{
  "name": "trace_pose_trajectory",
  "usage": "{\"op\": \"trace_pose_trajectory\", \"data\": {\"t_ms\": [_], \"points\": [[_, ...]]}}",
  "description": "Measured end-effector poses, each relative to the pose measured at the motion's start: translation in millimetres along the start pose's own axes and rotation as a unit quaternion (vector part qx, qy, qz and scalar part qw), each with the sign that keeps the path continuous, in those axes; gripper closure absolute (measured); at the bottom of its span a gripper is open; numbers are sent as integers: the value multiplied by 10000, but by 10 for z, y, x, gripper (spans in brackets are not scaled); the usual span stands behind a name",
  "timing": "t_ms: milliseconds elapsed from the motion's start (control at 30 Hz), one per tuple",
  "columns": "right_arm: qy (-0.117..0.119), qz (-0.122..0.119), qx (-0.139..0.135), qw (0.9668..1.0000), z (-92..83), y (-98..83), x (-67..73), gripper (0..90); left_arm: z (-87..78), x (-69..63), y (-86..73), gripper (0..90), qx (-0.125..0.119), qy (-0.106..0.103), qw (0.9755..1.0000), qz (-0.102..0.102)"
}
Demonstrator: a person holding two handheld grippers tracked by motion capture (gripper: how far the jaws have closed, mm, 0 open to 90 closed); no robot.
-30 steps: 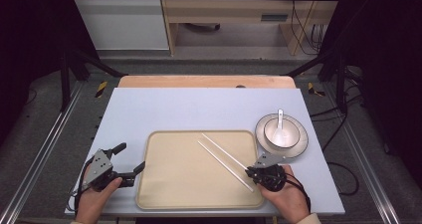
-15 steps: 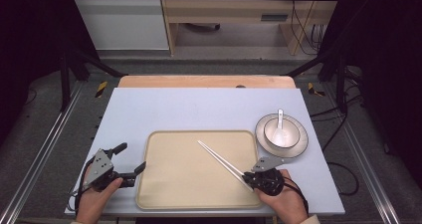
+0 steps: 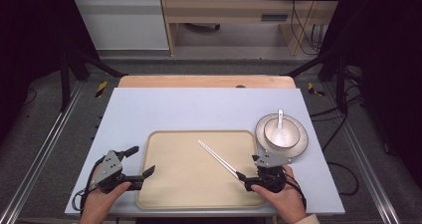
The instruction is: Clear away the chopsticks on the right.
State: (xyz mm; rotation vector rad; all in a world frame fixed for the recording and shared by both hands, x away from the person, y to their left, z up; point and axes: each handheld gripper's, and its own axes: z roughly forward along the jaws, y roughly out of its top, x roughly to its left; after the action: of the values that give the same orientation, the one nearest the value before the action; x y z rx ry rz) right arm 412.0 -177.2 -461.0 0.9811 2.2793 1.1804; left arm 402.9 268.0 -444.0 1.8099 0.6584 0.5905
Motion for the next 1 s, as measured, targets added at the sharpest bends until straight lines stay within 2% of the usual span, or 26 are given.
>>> {"op": "trace_pose_trajectory", "data": {"t_ms": [100,167,267,333,433,533,567,667,733,867,1000], "points": [[-27,-48,-147,9999,-24,29,-22,81,70,-58,60,173,154,-137,9998,-45],[-90,-112,-241,9996,-53,37,-35,79,130,-100,91,208,259,-183,9995,-73],[-336,-156,-343,9987,-110,27,-77,109,293,-195,123,284,607,-261,9978,-54],[-524,-157,-501,9972,-169,12,-117,117,430,-269,142,345,805,-290,9963,-56],[-741,-163,-755,9942,-275,-28,-170,114,661,-363,192,509,1026,-247,9944,-79],[-908,-71,-820,9925,-345,-75,-210,110,951,-433,237,632,1454,-363,9886,-161],[-979,-43,-816,9918,-368,-98,-225,109,1013,-449,246,690,1541,-396,9872,-138],[-1151,-18,-843,9898,-407,-136,-254,109,1214,-511,288,783,1766,-488,9830,-108],[-1213,68,-929,9882,-431,-152,-277,108,1321,-547,315,844,1915,-476,9803,-52],[-1199,181,-1029,9873,-443,-174,-314,93,1501,-567,347,881,2171,-412,9753,-33],[-1120,231,-1167,9866,-460,-186,-340,90,1646,-581,364,888,2306,-342,9725,3]]}}
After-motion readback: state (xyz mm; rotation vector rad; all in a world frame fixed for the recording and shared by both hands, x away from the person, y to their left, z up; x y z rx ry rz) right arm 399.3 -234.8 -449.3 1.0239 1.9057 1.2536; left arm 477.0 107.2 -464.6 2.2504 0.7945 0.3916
